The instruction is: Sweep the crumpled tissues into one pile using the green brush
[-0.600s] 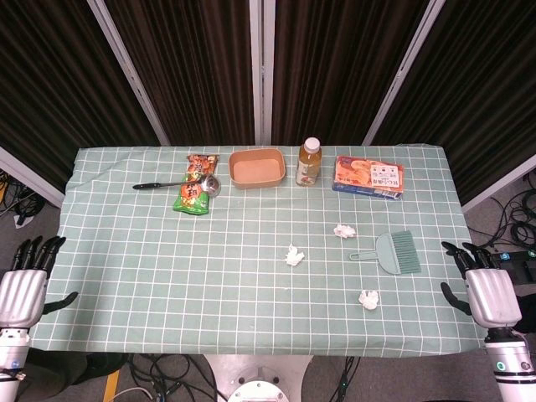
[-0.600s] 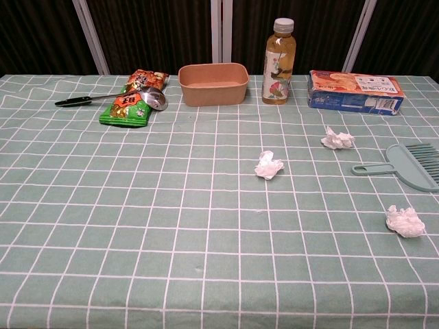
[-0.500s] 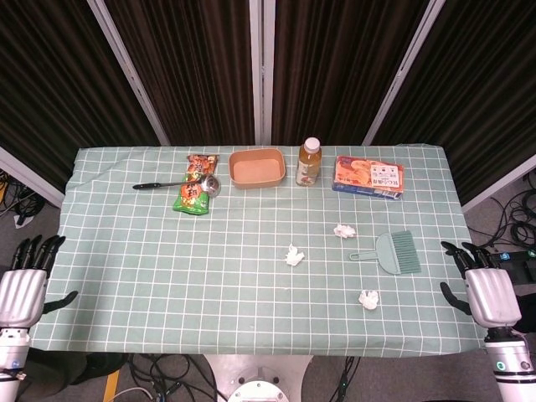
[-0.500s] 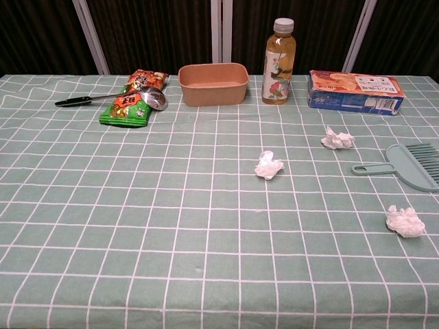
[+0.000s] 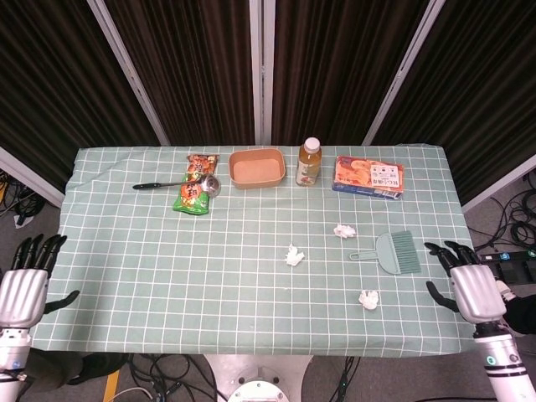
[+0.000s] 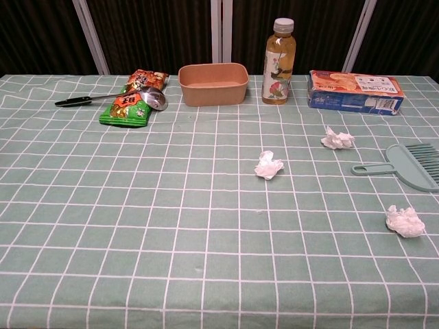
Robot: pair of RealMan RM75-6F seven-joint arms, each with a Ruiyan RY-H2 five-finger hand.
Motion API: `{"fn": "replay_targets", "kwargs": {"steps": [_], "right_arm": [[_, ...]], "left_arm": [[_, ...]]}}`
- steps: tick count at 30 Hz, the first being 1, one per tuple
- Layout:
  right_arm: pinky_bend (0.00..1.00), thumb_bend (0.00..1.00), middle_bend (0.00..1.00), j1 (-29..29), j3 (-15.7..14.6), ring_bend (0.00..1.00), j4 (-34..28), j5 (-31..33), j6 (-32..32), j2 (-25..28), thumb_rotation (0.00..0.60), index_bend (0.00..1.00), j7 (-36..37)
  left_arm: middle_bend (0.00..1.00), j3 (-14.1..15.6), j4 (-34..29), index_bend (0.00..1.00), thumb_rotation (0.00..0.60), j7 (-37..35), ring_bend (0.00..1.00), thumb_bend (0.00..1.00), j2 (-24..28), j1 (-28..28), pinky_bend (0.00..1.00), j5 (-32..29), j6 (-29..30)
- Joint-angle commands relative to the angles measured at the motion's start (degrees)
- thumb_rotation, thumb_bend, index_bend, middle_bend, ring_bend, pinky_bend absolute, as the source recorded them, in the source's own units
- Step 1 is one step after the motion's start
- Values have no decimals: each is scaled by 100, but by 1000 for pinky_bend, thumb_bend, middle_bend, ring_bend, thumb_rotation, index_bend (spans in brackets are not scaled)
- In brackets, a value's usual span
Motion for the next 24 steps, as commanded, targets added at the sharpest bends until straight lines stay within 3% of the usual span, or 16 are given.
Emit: {"fn": "replay_targets", "kwargs": {"steps": [1, 10, 17, 24], "right_arm": [[189, 246, 310, 556, 103, 135, 232, 16, -746, -269, 600, 215, 106], [188, 245, 358, 1648, 351, 135, 1525, 520, -2221, -1430, 600, 311, -33], [188, 244, 393, 2040, 381, 135, 2507, 690, -2562, -2189, 600, 387, -141], [186, 223, 406, 2107, 325, 135, 3139, 781, -2490, -2676, 600, 425, -210]], "left_arm": [[88, 1, 1, 74, 600, -10, 0, 10, 7, 0, 18, 3, 1], [88, 27, 20, 74, 600, -71, 0, 10, 12, 38, 18, -48, -20], [88, 38, 37, 74, 600, -95, 0, 9, 8, 50, 18, -52, -29], [88, 46, 60, 74, 600, -126, 0, 8, -11, 39, 18, -72, -85]]}}
